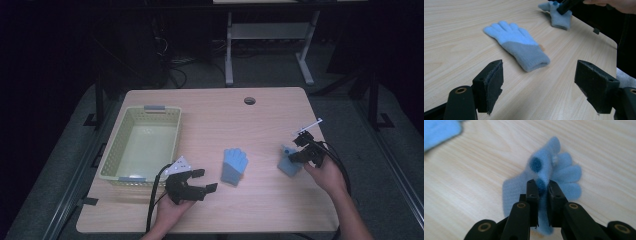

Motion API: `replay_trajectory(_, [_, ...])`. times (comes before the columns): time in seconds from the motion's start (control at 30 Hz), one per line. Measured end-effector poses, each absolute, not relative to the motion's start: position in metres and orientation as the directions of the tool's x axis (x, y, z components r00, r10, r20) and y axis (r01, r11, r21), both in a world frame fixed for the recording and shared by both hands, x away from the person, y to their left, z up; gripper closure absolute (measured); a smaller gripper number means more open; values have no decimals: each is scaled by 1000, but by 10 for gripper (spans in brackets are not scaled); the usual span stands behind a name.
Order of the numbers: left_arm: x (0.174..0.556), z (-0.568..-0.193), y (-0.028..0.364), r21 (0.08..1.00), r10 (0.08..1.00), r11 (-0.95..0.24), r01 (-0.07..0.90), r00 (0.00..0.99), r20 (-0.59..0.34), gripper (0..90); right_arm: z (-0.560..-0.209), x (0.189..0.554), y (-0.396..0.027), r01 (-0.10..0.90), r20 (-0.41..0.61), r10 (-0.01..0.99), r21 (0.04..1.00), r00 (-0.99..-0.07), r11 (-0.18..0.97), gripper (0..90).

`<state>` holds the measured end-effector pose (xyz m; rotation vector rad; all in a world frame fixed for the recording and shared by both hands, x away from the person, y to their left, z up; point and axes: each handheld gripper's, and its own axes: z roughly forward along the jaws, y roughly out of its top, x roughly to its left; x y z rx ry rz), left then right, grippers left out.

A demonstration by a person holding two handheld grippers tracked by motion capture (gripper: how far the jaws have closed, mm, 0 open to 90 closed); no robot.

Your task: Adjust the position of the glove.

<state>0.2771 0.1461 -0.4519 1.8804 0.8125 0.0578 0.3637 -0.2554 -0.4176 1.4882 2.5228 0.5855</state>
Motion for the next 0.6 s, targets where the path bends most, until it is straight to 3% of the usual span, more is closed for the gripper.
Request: replay_trajectory(0.6, [278, -450, 151, 835, 568, -209, 510, 758, -321, 229, -371, 345, -217, 715, 60, 801, 495, -596, 494, 812])
